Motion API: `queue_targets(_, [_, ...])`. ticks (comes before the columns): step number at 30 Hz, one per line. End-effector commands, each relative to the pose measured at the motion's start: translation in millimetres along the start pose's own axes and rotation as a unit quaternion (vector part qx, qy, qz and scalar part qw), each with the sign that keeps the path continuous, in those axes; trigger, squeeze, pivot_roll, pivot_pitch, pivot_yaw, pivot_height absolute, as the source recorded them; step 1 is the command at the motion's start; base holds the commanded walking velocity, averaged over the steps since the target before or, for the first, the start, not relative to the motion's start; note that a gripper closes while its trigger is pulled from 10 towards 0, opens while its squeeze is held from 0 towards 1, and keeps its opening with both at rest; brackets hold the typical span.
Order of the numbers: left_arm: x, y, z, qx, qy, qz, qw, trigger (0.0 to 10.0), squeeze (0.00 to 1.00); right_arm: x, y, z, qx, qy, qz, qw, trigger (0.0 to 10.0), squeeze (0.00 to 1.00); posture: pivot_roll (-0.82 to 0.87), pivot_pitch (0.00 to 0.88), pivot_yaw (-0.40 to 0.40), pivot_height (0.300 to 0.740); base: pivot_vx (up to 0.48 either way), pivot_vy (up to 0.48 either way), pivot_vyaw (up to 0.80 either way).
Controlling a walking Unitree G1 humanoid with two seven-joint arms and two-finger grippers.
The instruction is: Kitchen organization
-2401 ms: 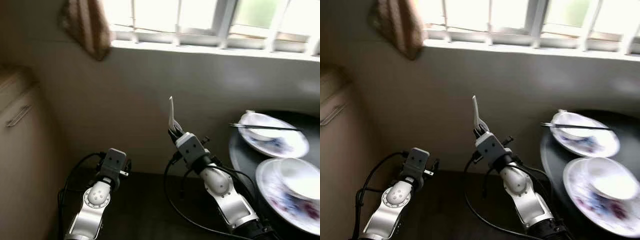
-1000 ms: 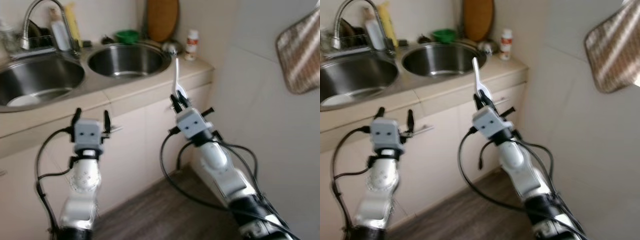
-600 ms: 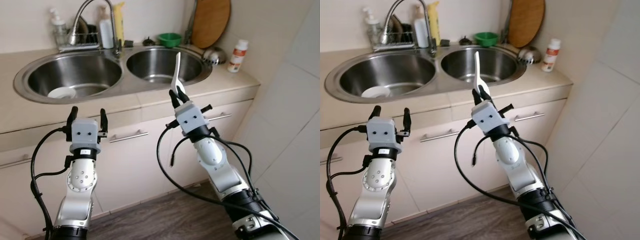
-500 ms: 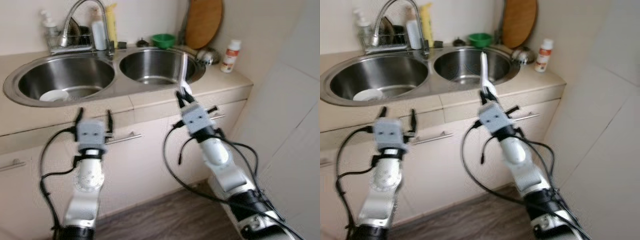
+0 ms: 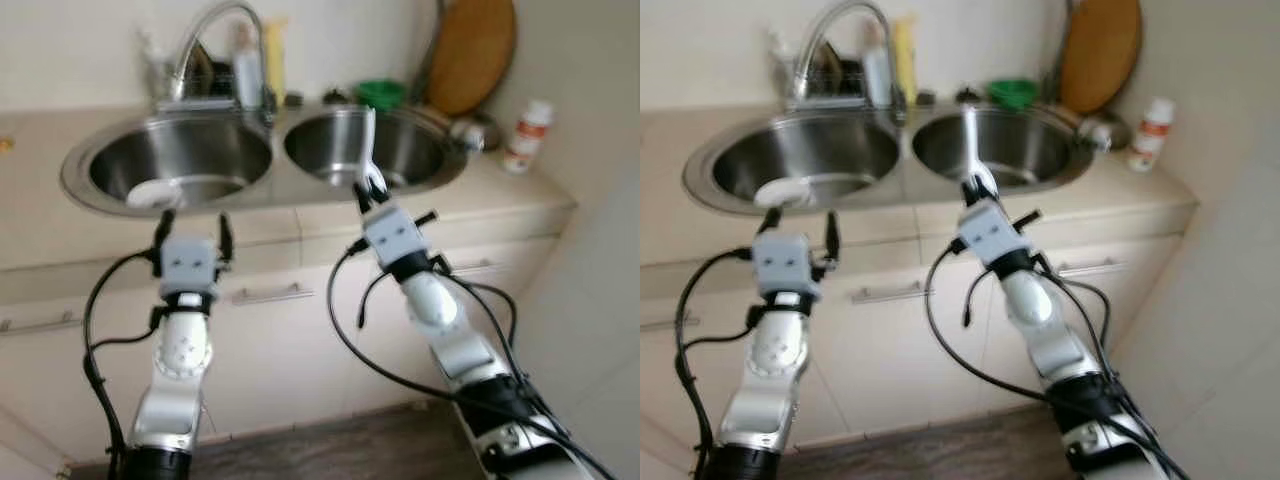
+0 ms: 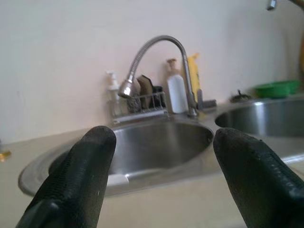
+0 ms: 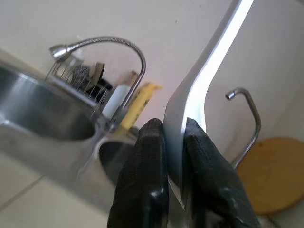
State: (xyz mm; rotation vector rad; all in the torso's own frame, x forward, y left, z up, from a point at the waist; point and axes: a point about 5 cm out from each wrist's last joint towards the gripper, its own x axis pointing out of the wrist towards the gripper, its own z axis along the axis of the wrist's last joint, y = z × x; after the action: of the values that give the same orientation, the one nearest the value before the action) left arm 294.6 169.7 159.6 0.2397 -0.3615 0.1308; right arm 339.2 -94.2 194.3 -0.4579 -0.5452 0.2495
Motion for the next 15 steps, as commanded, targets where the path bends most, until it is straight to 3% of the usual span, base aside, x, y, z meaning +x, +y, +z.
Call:
queue_targets(1, [1.4,4.6,0.5,0.006,-0.002,0.005,1.0,10.0,0.0,4.8,1.9,6.1,0.006,-0.01,-0.001,1.0,10.0,0.0,0.08,0.0,-0.058,0.74,0.296,0.0,0.0])
queue_targets(6, [2.0,4.3,0.8,0.006,-0.003,0.004,1.0,10.0,0.0,7.3,2.8,6.4,0.006,-0.008,0.002,1.0,10.0,0.0,0.08,0.0,-0.057,0.74,0.299,0.0,0.0])
queue_targets(10, [2.1,3.8,0.9,0.006,-0.003,0.003,1.0,10.0,0.0,9.1,1.5,6.2,0.017,-0.007,-0.009,1.0,10.0,0.0,0.08,0.0,-0.059,0.74,0.298,0.0,0.8])
queue_targets(15, [2.3,3.8,0.5,0.006,-0.003,0.003,1.0,10.0,0.0,12.4,-3.3,3.2,0.024,0.007,-0.027,0.999,10.0,0.0,0.09,0.0,-0.06,0.74,0.301,0.0,0.0])
